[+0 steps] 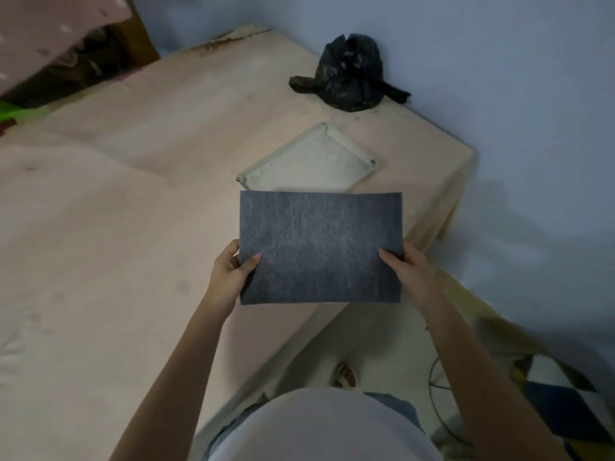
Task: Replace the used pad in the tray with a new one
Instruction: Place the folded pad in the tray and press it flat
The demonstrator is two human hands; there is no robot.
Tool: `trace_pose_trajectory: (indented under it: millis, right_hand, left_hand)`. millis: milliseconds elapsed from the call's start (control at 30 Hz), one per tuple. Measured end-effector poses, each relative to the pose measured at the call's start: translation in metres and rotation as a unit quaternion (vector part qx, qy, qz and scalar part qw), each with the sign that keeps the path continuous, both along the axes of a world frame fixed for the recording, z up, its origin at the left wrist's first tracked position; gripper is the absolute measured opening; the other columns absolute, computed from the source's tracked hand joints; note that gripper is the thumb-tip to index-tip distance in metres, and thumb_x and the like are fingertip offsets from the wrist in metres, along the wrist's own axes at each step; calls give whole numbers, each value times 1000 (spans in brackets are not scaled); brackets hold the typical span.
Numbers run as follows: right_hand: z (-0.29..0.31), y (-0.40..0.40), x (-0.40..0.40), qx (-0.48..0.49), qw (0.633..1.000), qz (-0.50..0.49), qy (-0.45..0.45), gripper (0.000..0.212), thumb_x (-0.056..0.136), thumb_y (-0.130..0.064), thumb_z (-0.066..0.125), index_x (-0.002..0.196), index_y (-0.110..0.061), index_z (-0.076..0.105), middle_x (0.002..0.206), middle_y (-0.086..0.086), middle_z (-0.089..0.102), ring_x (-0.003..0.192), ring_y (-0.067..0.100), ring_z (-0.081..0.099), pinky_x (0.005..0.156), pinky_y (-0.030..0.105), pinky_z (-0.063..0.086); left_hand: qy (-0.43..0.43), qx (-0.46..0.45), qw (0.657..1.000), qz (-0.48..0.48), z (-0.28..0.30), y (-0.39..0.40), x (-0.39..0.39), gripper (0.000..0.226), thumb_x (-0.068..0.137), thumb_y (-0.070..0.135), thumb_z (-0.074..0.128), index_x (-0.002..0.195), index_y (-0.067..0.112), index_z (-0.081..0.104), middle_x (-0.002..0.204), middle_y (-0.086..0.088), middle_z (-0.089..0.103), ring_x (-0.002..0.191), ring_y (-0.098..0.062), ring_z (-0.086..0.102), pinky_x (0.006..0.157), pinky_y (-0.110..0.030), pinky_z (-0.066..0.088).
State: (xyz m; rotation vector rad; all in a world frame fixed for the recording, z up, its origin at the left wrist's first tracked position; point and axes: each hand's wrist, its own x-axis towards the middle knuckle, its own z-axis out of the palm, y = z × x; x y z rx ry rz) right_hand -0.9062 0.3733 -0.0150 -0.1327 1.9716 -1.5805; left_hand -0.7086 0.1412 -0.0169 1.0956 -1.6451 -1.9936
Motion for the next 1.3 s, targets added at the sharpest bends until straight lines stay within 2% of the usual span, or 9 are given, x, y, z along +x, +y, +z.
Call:
trace_pose_trajectory:
  millis: [133,233,433,533,700,900,1100,1200,1300]
  right_hand:
    - [4,23,-38,7,1000,6,14,23,90,-20,63,112,-15,60,104,-4,62,93,11,59,79,27,47]
    - [6,36,-61,3,1000,18,21,18,91,-19,62,109,-17,62,103,-6,63,95,11,59,76,23,47]
    - [5,47,-100,22,999,28,22,19,90,-21,62,108,-13,62,110,4,64,104,21,60,91,39,50]
    - [3,43,-116,18,999,38,16,21,90,-21,63,109,-12,62,112,5,64,106,22,60,95,43,49]
    - [-1,25,-139,16,999,40,16,22,90,-21,62,111,-13,62,113,5,65,108,24,60,96,44,48]
    - [3,-14,-174,34,998,49,16,29,91,-21,61,119,-14,60,117,3,64,109,22,60,97,45,47]
    - [9,-56,-208,60,997,47,13,18,92,-19,60,110,-17,59,107,-1,63,103,20,59,90,36,48]
    - [9,-71,-219,61,996,56,16,21,92,-19,60,113,-14,58,109,0,62,101,19,58,89,35,46]
    - [3,-86,-227,50,996,75,-6,31,93,-16,58,122,-8,56,113,2,61,102,18,57,84,30,45]
  left_hand:
    - [-1,-4,1000,2,1,24,-39,20,91,5,59,108,15,59,105,-5,69,91,-18,68,72,-28,58]
    - [-3,-6,1000,-1,1,36,-63,21,91,6,59,110,14,58,106,-6,69,95,-21,67,74,-28,57]
    - [-11,2,1000,13,1,51,-95,33,91,5,59,123,10,55,113,-9,67,101,-25,65,83,-36,56]
    - [-16,7,1000,21,1,48,-106,32,91,6,60,121,13,56,119,-11,65,107,-28,63,91,-43,52]
    - [-17,11,1000,20,-2,29,-130,25,91,7,60,113,19,59,116,-6,66,106,-27,63,91,-44,52]
    - [-10,27,999,40,-10,-2,-163,23,91,9,59,111,20,59,111,-3,67,100,-20,64,81,-36,53]
    - [-4,36,997,74,-10,-22,-194,21,94,6,55,113,12,54,101,0,64,86,-8,61,63,-18,52]
    - [-11,37,996,86,-11,-33,-200,21,93,7,56,112,14,55,108,-5,64,95,-17,61,76,-27,52]
    - [-16,43,993,110,-17,-41,-198,27,92,7,58,118,15,56,109,-3,64,96,-15,61,80,-29,51]
